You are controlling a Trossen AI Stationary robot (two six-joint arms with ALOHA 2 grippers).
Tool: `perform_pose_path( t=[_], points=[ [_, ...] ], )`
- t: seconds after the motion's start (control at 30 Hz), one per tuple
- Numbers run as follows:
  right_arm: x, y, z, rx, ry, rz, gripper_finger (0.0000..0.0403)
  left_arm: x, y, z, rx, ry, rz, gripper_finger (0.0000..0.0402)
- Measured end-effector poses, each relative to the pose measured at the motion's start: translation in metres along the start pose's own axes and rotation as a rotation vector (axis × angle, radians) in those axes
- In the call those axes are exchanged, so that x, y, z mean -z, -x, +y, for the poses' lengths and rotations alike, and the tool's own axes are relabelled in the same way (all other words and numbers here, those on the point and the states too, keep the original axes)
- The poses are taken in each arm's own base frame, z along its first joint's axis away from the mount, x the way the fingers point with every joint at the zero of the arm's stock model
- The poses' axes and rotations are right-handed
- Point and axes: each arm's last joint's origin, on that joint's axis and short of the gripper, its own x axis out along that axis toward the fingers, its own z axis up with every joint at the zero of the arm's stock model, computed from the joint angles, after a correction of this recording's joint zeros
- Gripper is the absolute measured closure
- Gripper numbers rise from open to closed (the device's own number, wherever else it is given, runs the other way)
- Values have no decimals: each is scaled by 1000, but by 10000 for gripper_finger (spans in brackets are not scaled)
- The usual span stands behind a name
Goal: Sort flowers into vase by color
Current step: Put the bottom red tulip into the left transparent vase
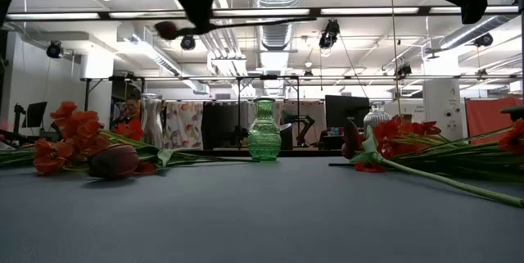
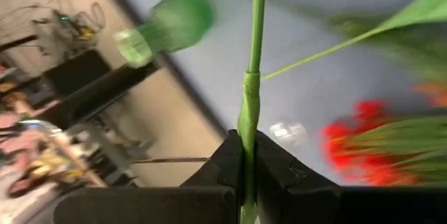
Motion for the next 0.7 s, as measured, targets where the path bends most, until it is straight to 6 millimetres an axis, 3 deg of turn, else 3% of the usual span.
perform_pose_path(
  t=[0.23, 0.33, 0.5, 0.63, 0.7],
  points=[
    [0, 0, 0, 0, 0, 0, 193, 69, -15, 79, -98, 48, 115, 400],
    [0, 0, 0, 0, 0, 0, 193, 101, -19, 103, -113, 79, 161, 401],
    [0, 0, 0, 7, 4, -1, 193, 135, -30, 122, -154, -45, 365, 401],
    [0, 0, 0, 9, 26, -2, 193, 151, -45, 127, -197, -129, 659, 401],
    [0, 0, 0, 9, 29, -2, 193, 156, -45, 129, -199, -152, 709, 401]
  ],
)
